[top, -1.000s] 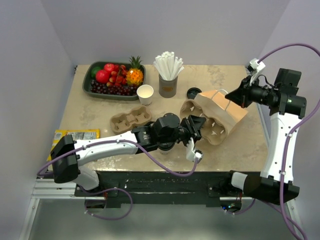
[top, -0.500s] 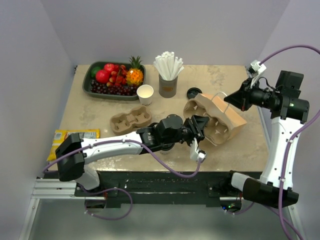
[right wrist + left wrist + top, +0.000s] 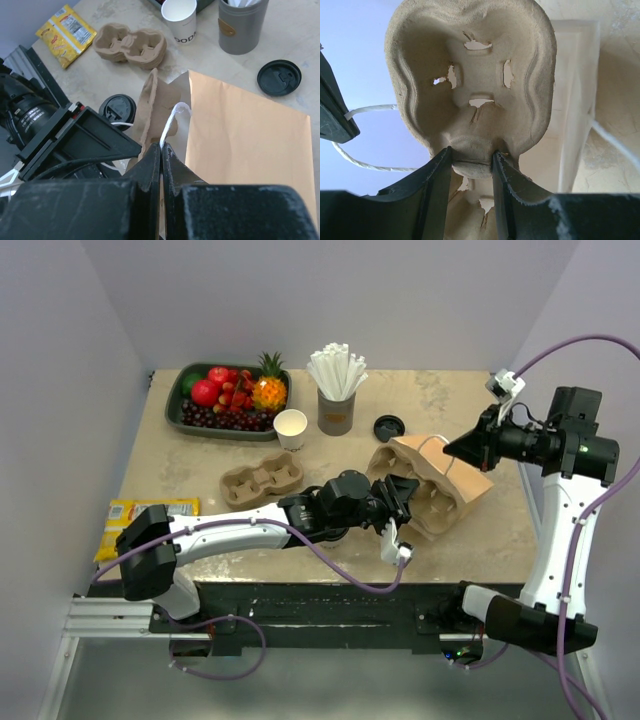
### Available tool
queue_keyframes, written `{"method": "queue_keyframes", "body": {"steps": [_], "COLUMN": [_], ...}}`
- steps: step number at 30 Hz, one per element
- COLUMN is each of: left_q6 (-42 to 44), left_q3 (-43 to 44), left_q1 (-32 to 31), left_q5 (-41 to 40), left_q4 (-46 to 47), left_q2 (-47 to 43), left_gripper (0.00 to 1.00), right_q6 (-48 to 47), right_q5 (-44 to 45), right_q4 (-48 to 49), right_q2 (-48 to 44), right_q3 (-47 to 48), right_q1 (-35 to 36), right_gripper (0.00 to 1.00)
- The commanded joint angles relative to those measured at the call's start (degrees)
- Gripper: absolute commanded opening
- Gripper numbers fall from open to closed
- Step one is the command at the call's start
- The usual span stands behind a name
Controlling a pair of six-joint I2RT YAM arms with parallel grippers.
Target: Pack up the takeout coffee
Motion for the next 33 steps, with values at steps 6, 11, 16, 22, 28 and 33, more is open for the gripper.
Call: {"method": "queue_keyframes", "body": {"steps": [6, 11, 16, 22, 28, 33], "left_q6": [-0.4, 1.0, 0.1, 1.5, 2.5, 3.6], "left_q3": [0.4, -1.4, -1.0, -1.1, 0.0, 1.1], "left_q1": [1.1, 1.2, 1.4, 1.8, 2.0, 2.1], "left_q5": [3.6, 3.1, 3.0, 3.0, 2.9, 3.3], "left_q4": [-2.6, -3.1, -3.1, -3.5, -3.8, -4.7], "left_q2": [-3.2, -3.6, -3.4, -1.9, -0.1, 1.2], "left_gripper": [0.00, 0.00, 0.00, 0.00, 0.00, 0.00], "right_q6": [-7.3, -7.8, -11.3, -11.2, -11.6, -11.9], "right_q5": [-3.5, -3.8, -3.1, -3.5, -2.8, -2.7], "right_q4": [-6.9, -7.4, -10.5, -10.8, -10.8, -10.7], "right_q2": [0.6, 0.7, 1.2, 0.9, 0.4, -0.2], "right_q3": [4.5, 5.0, 5.8, 6.0, 5.5, 4.3], "right_q1": [0.1, 0.1, 0.4, 1.5, 3.2, 3.8], "right_gripper": [0.00, 0.00, 0.00, 0.00, 0.00, 0.00]}}
